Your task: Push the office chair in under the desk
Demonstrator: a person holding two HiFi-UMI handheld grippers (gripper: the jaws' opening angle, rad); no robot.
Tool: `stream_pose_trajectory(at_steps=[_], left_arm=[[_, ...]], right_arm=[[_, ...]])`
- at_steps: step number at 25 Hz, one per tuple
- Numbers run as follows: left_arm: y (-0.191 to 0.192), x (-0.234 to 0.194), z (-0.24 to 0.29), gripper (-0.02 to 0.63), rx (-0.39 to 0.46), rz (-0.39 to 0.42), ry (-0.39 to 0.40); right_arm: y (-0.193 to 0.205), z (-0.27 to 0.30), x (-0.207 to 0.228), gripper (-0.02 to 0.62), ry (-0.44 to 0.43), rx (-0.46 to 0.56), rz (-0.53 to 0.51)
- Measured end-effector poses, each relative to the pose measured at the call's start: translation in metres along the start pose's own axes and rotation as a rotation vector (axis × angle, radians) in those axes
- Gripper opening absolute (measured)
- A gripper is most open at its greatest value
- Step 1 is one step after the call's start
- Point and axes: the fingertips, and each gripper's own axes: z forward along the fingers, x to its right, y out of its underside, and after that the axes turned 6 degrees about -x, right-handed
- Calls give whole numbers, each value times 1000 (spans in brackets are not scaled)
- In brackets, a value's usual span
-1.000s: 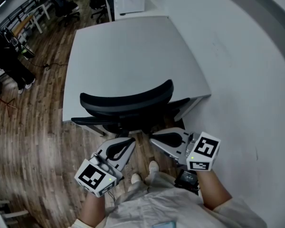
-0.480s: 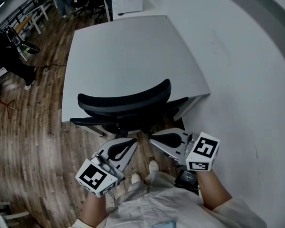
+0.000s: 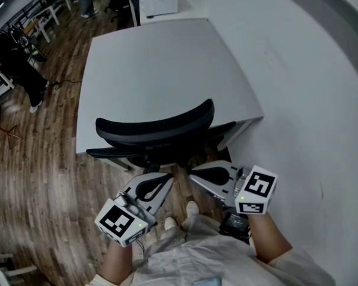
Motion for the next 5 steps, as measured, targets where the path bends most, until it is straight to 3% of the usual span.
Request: stream_pose_trajectory(at_steps=[5], left_arm=[[-1, -3, 1, 0, -5, 1, 5]], right_arm=[[-3, 1, 2, 32, -7, -2, -2]])
